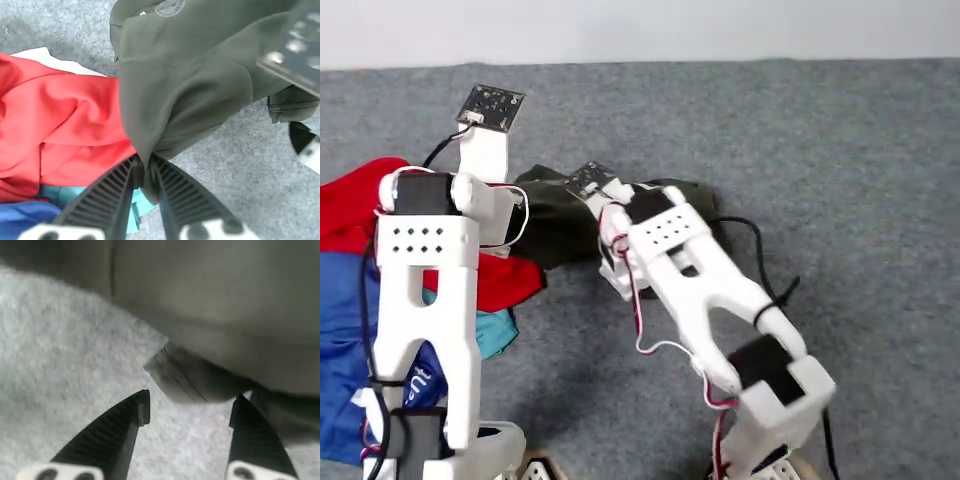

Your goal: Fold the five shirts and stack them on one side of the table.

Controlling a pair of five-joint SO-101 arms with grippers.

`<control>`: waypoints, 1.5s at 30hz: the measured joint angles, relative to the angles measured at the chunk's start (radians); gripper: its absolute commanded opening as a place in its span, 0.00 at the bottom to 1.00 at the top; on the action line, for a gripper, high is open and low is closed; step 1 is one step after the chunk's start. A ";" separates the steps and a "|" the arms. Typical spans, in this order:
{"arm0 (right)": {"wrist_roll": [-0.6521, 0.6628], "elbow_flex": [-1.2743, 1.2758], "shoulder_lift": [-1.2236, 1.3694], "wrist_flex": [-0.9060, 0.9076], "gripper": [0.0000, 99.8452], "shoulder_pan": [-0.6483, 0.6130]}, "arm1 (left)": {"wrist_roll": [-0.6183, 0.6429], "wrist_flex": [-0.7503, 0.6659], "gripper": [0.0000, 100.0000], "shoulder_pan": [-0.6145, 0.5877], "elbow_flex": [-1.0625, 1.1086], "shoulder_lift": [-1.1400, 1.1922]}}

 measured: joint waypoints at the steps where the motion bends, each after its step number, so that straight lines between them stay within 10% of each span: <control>1: -0.009 -0.017 0.025 0.000 0.27 -0.005 | 0.000 0.000 0.00 0.000 0.000 0.000; 30: -0.058 -0.104 0.250 -0.002 0.01 -0.002 | 0.003 0.000 0.00 0.000 0.000 0.000; 45: 0.150 -0.103 -0.187 0.281 0.01 0.180 | 0.006 0.028 0.00 0.000 -0.101 0.000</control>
